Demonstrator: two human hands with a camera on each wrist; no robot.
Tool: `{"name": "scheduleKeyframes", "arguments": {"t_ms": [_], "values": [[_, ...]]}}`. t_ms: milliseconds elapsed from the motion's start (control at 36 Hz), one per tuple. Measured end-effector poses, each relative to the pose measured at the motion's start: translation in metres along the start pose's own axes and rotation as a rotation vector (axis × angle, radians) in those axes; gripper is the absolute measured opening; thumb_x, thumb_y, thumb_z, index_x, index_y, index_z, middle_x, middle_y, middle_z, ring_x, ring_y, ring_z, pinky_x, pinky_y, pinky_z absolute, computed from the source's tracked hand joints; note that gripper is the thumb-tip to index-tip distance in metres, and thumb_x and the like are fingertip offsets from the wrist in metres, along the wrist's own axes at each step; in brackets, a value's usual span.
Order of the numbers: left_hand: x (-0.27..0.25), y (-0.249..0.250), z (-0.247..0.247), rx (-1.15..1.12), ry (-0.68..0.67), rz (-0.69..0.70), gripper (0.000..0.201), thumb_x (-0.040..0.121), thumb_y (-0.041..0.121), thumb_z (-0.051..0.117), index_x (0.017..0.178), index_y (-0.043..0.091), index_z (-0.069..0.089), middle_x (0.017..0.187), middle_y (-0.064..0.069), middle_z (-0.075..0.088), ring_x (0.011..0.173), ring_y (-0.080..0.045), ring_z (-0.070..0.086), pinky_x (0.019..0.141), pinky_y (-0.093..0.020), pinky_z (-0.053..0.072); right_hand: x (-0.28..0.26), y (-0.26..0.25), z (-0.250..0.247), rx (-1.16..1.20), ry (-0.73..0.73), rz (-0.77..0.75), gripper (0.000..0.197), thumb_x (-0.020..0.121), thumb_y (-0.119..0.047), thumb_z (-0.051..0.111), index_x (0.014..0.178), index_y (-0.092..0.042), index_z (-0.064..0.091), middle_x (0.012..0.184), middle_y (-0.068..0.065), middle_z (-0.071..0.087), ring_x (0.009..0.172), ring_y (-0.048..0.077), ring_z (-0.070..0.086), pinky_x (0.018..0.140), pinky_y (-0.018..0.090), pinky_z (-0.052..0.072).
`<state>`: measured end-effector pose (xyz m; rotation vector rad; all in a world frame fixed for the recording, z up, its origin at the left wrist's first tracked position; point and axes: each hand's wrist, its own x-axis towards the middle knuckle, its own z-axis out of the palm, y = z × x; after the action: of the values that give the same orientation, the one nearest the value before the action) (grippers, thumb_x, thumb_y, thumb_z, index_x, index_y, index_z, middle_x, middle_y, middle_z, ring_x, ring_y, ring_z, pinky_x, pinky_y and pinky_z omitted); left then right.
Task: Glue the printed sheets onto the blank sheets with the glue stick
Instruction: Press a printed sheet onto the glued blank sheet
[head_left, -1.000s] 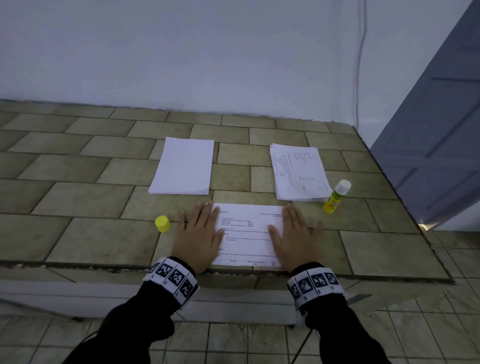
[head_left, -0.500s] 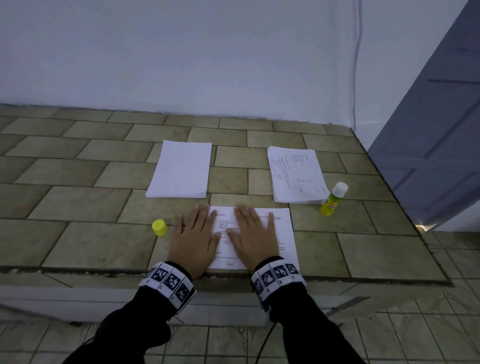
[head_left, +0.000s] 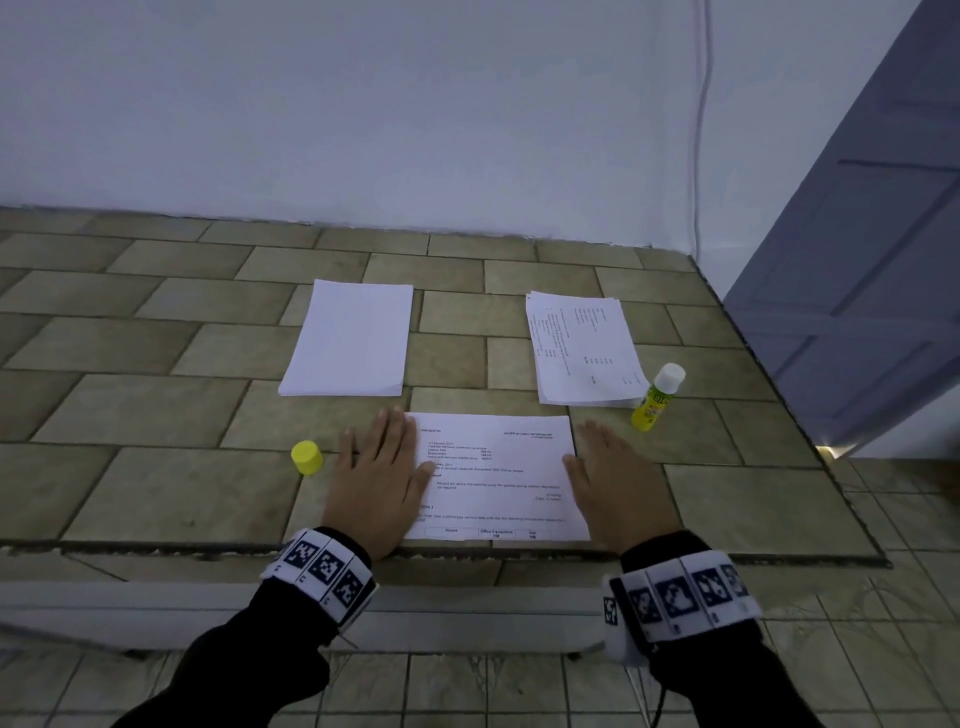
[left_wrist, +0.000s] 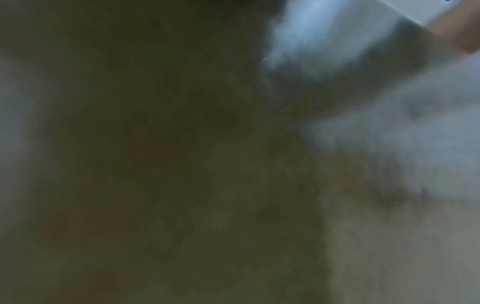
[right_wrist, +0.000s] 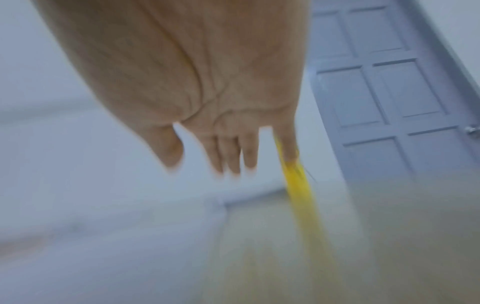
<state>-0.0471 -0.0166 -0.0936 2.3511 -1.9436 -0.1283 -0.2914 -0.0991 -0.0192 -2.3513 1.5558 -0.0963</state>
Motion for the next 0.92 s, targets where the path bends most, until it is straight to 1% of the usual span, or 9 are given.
{"name": "scheduleKeyframes", "arguments": {"t_ms": [111, 167, 306, 417, 556, 694, 750, 833, 917], "values": [[0.0, 0.004, -0.003, 0.017, -0.059, -0.036, 0.112, 0.072, 0.068, -0.037, 0.156, 0.008, 0.006, 0.164, -0.008, 0.004, 0.151, -0.021, 0.0, 0.12, -0.051, 0.002, 0.013, -0.007, -0.025, 0.029, -0.11, -0.154, 0.041, 0.1, -0.018, 0.044, 0.141, -0.015, 0.04, 0.135, 0.006, 0.052, 0.124, 0.02, 0.047, 0.1, 0.027, 0.035], [-0.001, 0.005, -0.005, 0.019, -0.08, -0.046, 0.115, 0.069, 0.072, -0.039, 0.156, 0.008, 0.002, 0.164, -0.007, -0.001, 0.151, -0.02, -0.003, 0.12, -0.05, 0.0, 0.025, -0.011, -0.031, -0.021, -0.149, -0.173, 0.039, 0.099, -0.013, 0.045, 0.138, -0.012, 0.042, 0.131, 0.008, 0.053, 0.119, 0.021, 0.05, 0.094, 0.026, 0.037], [-0.004, 0.008, -0.007, 0.01, -0.095, -0.055, 0.116, 0.066, 0.075, -0.038, 0.156, 0.01, -0.001, 0.164, -0.006, -0.003, 0.151, -0.02, -0.004, 0.121, -0.05, -0.001, 0.05, -0.012, -0.021, -0.193, -0.266, -0.151, 0.038, 0.098, -0.005, 0.042, 0.135, -0.013, 0.042, 0.134, 0.009, 0.048, 0.12, 0.024, 0.047, 0.091, 0.028, 0.039], [-0.005, 0.007, -0.008, 0.009, -0.1, -0.054, 0.117, 0.064, 0.076, -0.038, 0.156, 0.011, -0.004, 0.164, -0.005, -0.007, 0.151, -0.02, -0.007, 0.121, -0.049, -0.004, 0.062, -0.011, -0.009, -0.313, -0.239, -0.153, 0.032, 0.096, -0.006, 0.044, 0.128, -0.009, 0.043, 0.125, 0.011, 0.048, 0.114, 0.025, 0.047, 0.086, 0.032, 0.043], [-0.004, 0.006, -0.007, -0.002, -0.105, -0.055, 0.116, 0.064, 0.077, -0.037, 0.156, 0.013, -0.006, 0.164, -0.003, -0.011, 0.15, -0.017, -0.011, 0.121, -0.048, -0.006, 0.07, -0.011, -0.004, -0.372, -0.185, -0.155, 0.031, 0.097, -0.014, 0.046, 0.127, -0.009, 0.045, 0.125, 0.01, 0.045, 0.116, 0.025, 0.045, 0.091, 0.037, 0.046], [-0.003, 0.006, -0.007, -0.02, -0.095, -0.045, 0.117, 0.063, 0.078, -0.036, 0.156, 0.013, -0.006, 0.164, -0.002, -0.012, 0.15, -0.017, -0.012, 0.12, -0.048, -0.007, 0.078, -0.009, -0.009, -0.249, -0.197, -0.126, 0.031, 0.097, -0.006, 0.039, 0.127, -0.004, 0.045, 0.125, 0.015, 0.044, 0.116, 0.028, 0.044, 0.086, 0.032, 0.041], [-0.003, 0.006, -0.007, -0.03, -0.087, -0.038, 0.115, 0.065, 0.079, -0.035, 0.155, 0.013, -0.008, 0.163, -0.003, -0.014, 0.15, -0.017, -0.013, 0.121, -0.048, -0.007, 0.081, -0.006, -0.013, -0.168, -0.196, -0.117, 0.026, 0.096, -0.004, 0.038, 0.119, -0.006, 0.05, 0.122, 0.014, 0.049, 0.109, 0.027, 0.05, 0.083, 0.03, 0.04], [-0.004, 0.005, -0.007, -0.051, -0.07, -0.034, 0.113, 0.066, 0.079, -0.034, 0.155, 0.014, -0.01, 0.162, -0.004, -0.019, 0.15, -0.018, -0.013, 0.121, -0.049, -0.006, 0.087, -0.002, -0.024, -0.04, -0.137, -0.096, 0.018, 0.093, -0.002, 0.041, 0.094, -0.014, 0.054, 0.111, 0.009, 0.058, 0.094, 0.022, 0.053, 0.077, 0.029, 0.044], [-0.004, 0.003, -0.006, -0.067, -0.041, -0.025, 0.109, 0.069, 0.079, -0.031, 0.155, 0.017, -0.01, 0.161, -0.004, -0.023, 0.15, -0.02, -0.015, 0.12, -0.049, -0.004, 0.094, 0.002, -0.039, 0.031, -0.063, -0.066, 0.016, 0.091, -0.002, 0.044, 0.087, -0.015, 0.053, 0.107, 0.007, 0.06, 0.088, 0.018, 0.049, 0.074, 0.026, 0.037]]}}
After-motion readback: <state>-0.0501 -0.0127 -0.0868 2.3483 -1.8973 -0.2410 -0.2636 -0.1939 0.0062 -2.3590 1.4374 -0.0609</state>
